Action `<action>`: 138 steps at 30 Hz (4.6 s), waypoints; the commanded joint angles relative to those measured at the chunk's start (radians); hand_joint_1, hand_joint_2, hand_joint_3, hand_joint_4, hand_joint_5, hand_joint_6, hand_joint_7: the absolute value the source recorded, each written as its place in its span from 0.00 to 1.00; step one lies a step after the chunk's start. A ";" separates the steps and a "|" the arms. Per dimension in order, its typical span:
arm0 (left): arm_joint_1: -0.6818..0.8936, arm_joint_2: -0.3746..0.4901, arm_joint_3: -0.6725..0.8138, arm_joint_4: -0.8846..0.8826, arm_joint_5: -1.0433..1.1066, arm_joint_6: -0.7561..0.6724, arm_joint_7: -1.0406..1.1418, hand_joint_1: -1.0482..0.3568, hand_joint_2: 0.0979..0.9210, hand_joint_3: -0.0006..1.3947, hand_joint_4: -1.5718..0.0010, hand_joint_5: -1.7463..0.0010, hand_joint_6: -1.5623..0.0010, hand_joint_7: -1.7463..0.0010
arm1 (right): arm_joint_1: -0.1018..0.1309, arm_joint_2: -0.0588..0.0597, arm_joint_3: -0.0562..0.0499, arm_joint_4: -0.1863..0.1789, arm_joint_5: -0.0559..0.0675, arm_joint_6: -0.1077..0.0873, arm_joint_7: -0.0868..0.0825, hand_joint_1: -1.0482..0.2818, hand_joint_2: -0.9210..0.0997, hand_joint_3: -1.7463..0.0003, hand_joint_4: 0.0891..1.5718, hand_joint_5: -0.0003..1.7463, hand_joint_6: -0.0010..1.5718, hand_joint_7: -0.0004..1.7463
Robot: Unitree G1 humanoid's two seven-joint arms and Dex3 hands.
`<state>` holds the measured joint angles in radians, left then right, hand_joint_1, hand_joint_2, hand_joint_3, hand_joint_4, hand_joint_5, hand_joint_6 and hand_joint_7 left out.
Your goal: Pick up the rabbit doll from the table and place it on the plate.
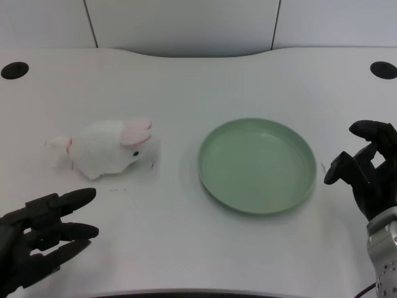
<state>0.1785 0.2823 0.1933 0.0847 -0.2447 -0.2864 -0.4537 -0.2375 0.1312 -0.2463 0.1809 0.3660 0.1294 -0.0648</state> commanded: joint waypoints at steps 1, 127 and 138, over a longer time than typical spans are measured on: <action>-0.006 0.006 0.012 0.012 -0.012 -0.007 -0.006 0.41 1.00 0.04 0.62 0.63 0.55 0.99 | -0.006 -0.005 -0.003 -0.011 -0.007 -0.008 -0.009 0.56 0.00 0.22 0.66 1.00 0.15 1.00; -1.111 0.034 -0.858 1.221 1.064 0.089 0.624 0.57 0.99 0.01 0.84 0.22 0.83 0.24 | 0.170 -0.027 -0.017 -0.254 0.039 0.091 0.043 0.56 0.00 0.23 0.62 1.00 0.27 1.00; -1.104 0.053 -0.839 1.224 1.048 0.045 0.687 0.58 1.00 0.04 0.58 0.02 0.66 0.08 | 0.171 -0.024 -0.016 -0.262 0.046 0.107 0.032 0.56 0.00 0.23 0.60 1.00 0.25 1.00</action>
<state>-0.9359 0.3212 -0.6542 1.3031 0.8104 -0.2459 0.2246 -0.0761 0.1138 -0.2566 -0.0816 0.4117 0.2363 -0.0244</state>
